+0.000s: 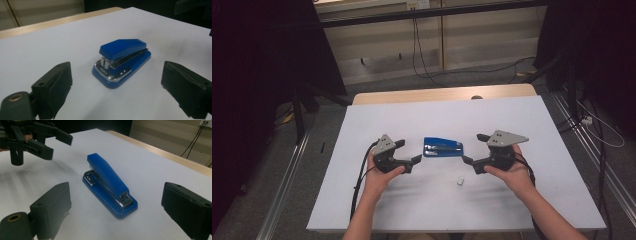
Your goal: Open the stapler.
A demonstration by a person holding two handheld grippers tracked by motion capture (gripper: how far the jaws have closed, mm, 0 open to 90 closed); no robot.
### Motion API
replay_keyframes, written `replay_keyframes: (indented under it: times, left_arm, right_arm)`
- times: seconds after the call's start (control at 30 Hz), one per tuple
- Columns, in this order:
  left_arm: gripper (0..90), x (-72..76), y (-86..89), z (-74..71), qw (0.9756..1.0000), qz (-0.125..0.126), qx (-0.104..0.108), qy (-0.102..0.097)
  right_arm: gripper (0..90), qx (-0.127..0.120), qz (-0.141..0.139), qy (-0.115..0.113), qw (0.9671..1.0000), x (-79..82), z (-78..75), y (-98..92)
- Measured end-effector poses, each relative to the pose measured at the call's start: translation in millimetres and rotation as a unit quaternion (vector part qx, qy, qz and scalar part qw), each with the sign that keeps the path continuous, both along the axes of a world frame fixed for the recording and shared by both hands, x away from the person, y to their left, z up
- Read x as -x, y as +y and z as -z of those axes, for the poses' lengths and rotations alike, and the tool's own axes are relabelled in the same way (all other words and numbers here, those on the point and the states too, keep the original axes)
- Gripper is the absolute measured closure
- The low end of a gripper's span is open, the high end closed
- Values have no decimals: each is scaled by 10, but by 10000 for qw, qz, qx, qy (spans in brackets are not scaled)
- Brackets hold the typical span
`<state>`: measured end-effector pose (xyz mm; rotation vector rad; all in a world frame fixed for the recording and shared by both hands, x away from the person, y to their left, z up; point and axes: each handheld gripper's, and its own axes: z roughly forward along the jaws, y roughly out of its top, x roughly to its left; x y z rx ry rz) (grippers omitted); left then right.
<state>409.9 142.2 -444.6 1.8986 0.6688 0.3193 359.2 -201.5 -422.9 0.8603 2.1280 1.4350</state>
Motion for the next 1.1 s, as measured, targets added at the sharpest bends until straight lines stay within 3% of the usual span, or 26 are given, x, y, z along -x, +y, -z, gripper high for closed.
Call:
replay_keyframes:
  times: [0.13,0.2,0.3,0.37,0.53,0.63,0.93,1.03,1.1]
  left_arm:
    - [106,-64,-74,37,10000,32,-26,53]
    - [110,-102,-103,67,9999,5,90,91]
    - [120,-172,-131,104,9998,-50,-57,183]
    - [121,-212,-158,127,9997,-61,15,244]
    - [168,-287,-249,182,9991,-5,-189,371]
    - [168,-304,-272,175,9992,50,-256,299]
    - [224,-366,-406,187,9972,257,-620,340]
    - [277,-378,-433,187,9962,338,-754,274]
    - [343,-391,-442,191,9957,358,-782,338]
  right_arm:
    - [83,-12,-21,32,10000,-51,-2,44]
    - [83,6,-44,36,10000,-82,-2,66]
    - [83,32,-57,68,10000,-148,-8,105]
    - [83,51,-62,78,9999,-187,-13,128]
    - [84,88,-79,98,9999,-289,-33,182]
    - [85,109,-84,102,9999,-333,-40,208]
    - [136,318,-235,135,9991,-554,-49,339]
    - [146,322,-278,164,9990,-605,-38,383]
    - [174,393,-382,212,9983,-648,-18,434]
